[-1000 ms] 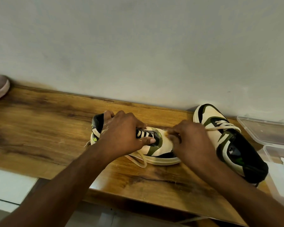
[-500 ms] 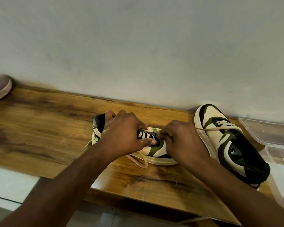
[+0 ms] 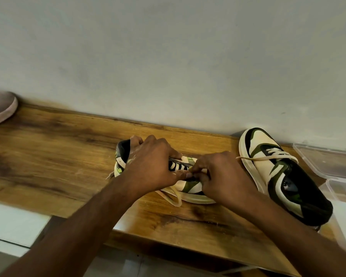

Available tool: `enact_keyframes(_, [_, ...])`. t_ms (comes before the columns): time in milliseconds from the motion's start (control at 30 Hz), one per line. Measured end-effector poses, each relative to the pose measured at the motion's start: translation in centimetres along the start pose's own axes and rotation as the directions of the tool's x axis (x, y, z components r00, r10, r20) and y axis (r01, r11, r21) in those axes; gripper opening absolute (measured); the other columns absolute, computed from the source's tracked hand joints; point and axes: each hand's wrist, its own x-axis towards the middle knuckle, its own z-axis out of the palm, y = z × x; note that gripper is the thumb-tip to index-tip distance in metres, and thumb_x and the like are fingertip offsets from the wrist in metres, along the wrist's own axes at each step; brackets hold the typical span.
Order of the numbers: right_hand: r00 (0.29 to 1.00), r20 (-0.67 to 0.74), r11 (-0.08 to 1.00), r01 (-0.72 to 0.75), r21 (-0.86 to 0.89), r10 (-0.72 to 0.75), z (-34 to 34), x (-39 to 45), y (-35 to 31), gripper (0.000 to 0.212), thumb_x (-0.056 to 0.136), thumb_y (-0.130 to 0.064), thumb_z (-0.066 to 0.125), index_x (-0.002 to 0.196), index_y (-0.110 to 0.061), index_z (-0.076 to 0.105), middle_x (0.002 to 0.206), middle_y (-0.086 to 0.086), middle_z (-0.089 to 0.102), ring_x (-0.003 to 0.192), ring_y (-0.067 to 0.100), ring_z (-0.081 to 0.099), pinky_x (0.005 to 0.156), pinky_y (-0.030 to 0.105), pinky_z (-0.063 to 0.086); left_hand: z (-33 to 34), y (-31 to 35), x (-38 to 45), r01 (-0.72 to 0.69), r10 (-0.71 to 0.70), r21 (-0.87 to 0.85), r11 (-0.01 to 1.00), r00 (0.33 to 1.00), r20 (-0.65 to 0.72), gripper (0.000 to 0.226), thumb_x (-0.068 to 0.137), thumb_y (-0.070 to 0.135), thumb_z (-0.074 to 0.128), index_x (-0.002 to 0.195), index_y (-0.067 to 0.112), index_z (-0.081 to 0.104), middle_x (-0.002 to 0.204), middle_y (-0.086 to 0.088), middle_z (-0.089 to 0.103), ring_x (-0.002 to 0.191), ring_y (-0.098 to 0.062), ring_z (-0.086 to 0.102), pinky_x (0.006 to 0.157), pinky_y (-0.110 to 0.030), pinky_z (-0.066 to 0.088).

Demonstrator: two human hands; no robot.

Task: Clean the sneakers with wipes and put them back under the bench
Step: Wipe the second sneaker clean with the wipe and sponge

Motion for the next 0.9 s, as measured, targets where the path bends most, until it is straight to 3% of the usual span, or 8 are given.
enact_keyframes(167, [0.981,0.191,0.998,0.010,0.060,-0.021,-3.1,-0.8,0.7,0.022,0.083,-0.014,0.083,0.093,-0.034,0.084,0.093,-0.018,0.078,0.085,-0.001,0.068,0.077,0.025,0.058,-0.4,-0.4,-0.1,-0.017,0.018,-0.085,0.996,1.000,0.020,0.054,0.080,0.080,0.065,0.124,0.050,0.070,0.128,0.020,0.064,0.126,-0.011,0.044,0.100,-0.041,0.017])
enact_keyframes(233, [0.989,0.147,0.997,0.015,-0.071,-0.004,-3.2,-0.7,1.3,0.024,0.083,-0.013,0.081,0.095,-0.034,0.084,0.095,-0.016,0.078,0.087,0.003,0.069,0.079,0.032,0.061,-0.4,-0.5,-0.1,-0.018,0.019,-0.089,0.996,1.000,0.016,0.051,0.081,0.077,0.066,0.124,0.050,0.070,0.126,0.020,0.065,0.125,-0.011,0.044,0.102,-0.041,0.018])
enact_keyframes(300, [1.000,0.008,0.986,-0.002,-0.169,0.004,-2.6,-0.5,1.4,0.025,0.084,-0.013,0.078,0.099,-0.032,0.083,0.097,-0.012,0.079,0.088,0.010,0.069,0.078,0.038,0.061,-0.3,-0.5,-0.2,-0.016,0.017,-0.086,0.996,1.000,0.012,0.050,0.082,0.076,0.066,0.123,0.050,0.070,0.125,0.020,0.066,0.124,-0.011,0.044,0.103,-0.042,0.019])
enact_keyframes(367, [0.998,-0.064,0.997,-0.008,-0.080,0.003,-1.6,-0.6,0.7,0.024,0.085,-0.015,0.079,0.101,-0.032,0.083,0.097,-0.013,0.079,0.086,0.006,0.069,0.075,0.033,0.060,-0.2,-0.3,-0.2,-0.017,0.017,-0.076,0.997,1.000,0.004,0.049,0.083,0.076,0.065,0.123,0.050,0.071,0.124,0.019,0.066,0.124,-0.012,0.045,0.104,-0.043,0.020])
enact_keyframes(467, [0.996,0.001,0.994,0.091,0.060,-0.092,-0.1,-1.3,-1.0,0.024,0.084,-0.016,0.081,0.100,-0.034,0.083,0.096,-0.019,0.078,0.082,-0.001,0.068,0.070,0.026,0.058,-0.2,-0.6,-0.1,-0.014,0.015,-0.048,0.999,1.000,0.005,0.048,0.083,0.076,0.064,0.124,0.050,0.070,0.123,0.019,0.066,0.124,-0.012,0.045,0.105,-0.043,0.022])
enact_keyframes(667, [0.987,0.128,0.994,0.104,-0.026,-0.100,-2.8,-2.5,0.6,0.023,0.083,-0.021,0.081,0.100,-0.037,0.082,0.097,-0.023,0.077,0.087,-0.002,0.068,0.078,0.028,0.060,-0.3,-1.0,0.1,-0.009,0.009,-0.039,0.999,1.000,0.016,0.047,0.084,0.074,0.066,0.125,0.051,0.070,0.125,0.020,0.066,0.124,-0.012,0.045,0.105,-0.043,0.021])
enact_keyframes(767, [0.999,0.010,0.991,0.045,-0.130,-0.045,-3.6,-3.1,2.0,0.021,0.082,-0.024,0.081,0.100,-0.036,0.082,0.097,-0.020,0.077,0.079,0.002,0.065,0.071,0.029,0.058,-0.3,-1.2,0.3,0.020,-0.019,-0.025,0.999,1.000,0.006,0.046,0.085,0.074,0.064,0.125,0.052,0.069,0.123,0.019,0.067,0.123,-0.013,0.046,0.102,-0.042,0.021])
enact_keyframes(900, [0.974,-0.206,0.994,-0.106,-0.033,0.097,-3.4,-3.7,3.0,0.027,0.080,-0.022,0.086,0.106,-0.030,0.082,0.091,-0.017,0.075,0.072,-0.004,0.060,0.066,0.017,0.051,-0.3,-1.3,0.3,0.094,-0.093,0.030,0.995,0.995,-0.033,0.059,0.087,0.087,0.043,0.122,0.049,0.072,0.117,0.015,0.072,0.119,-0.017,0.051,0.096,-0.044,0.024])
